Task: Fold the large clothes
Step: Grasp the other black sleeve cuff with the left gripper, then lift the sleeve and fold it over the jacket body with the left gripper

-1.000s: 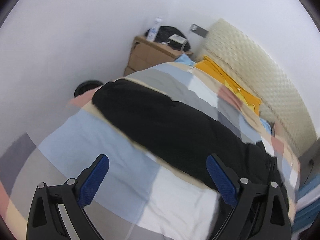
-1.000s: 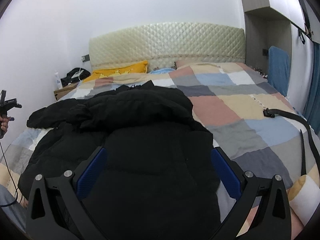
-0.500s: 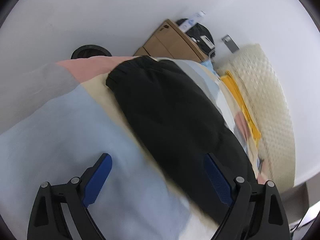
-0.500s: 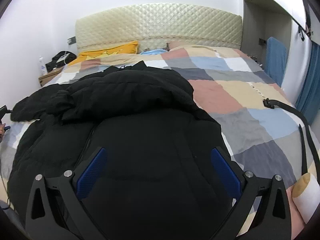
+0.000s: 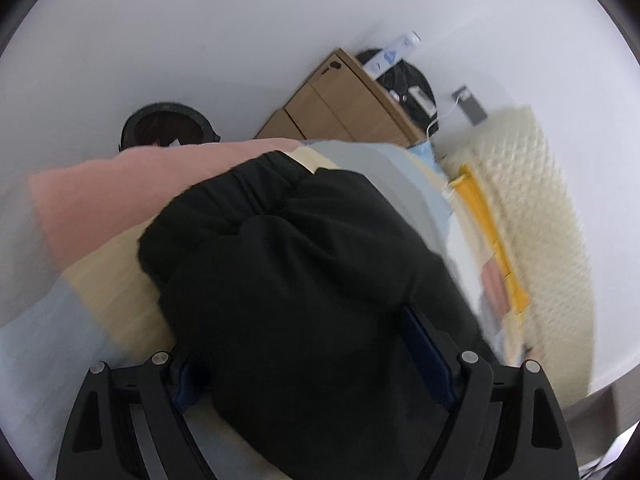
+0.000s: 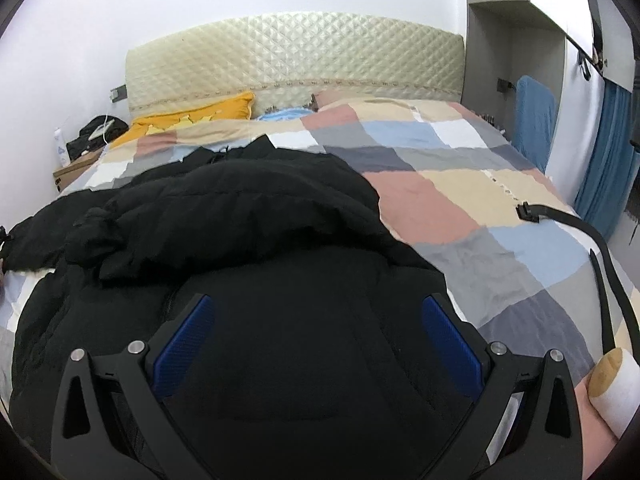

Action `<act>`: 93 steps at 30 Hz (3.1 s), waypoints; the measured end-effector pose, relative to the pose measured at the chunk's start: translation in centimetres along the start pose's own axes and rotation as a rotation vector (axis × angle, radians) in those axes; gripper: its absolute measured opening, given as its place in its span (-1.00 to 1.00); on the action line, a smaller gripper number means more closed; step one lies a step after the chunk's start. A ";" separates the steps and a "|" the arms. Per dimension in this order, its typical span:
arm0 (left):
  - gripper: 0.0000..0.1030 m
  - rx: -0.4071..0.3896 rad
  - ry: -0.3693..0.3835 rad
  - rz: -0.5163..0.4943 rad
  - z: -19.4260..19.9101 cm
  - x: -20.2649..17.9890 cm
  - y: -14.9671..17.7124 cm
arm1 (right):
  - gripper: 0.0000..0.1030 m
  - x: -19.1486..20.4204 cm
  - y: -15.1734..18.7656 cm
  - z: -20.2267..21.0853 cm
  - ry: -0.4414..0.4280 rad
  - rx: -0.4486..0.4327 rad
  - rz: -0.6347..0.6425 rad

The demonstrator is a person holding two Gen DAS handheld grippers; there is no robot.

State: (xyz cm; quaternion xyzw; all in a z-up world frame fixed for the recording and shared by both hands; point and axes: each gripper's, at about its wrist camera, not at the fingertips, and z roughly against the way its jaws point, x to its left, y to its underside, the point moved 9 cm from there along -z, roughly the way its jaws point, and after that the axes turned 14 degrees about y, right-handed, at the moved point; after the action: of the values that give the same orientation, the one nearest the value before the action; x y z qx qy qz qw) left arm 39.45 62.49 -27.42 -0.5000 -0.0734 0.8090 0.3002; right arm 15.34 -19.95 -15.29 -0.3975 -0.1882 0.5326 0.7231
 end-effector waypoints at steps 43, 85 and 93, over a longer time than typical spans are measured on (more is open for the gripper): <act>-0.82 -0.118 0.039 -0.427 20.3 -46.9 9.4 | 1.00 -4.5 0.9 7.8 -0.285 -0.084 0.081; -0.82 0.522 0.319 -0.752 -5.0 -61.5 61.2 | 1.00 -11.9 -0.3 3.8 -0.317 -0.045 -0.179; -0.82 0.587 0.226 -0.895 -9.9 -56.4 66.9 | 1.00 -13.0 -1.0 1.9 -0.306 -0.033 -0.208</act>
State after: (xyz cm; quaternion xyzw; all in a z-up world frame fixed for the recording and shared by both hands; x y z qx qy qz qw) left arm 38.33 -24.95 -17.17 -0.3990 -0.0174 0.5300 0.7481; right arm 9.88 -31.31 -11.38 -0.3021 -0.3447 0.5062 0.7305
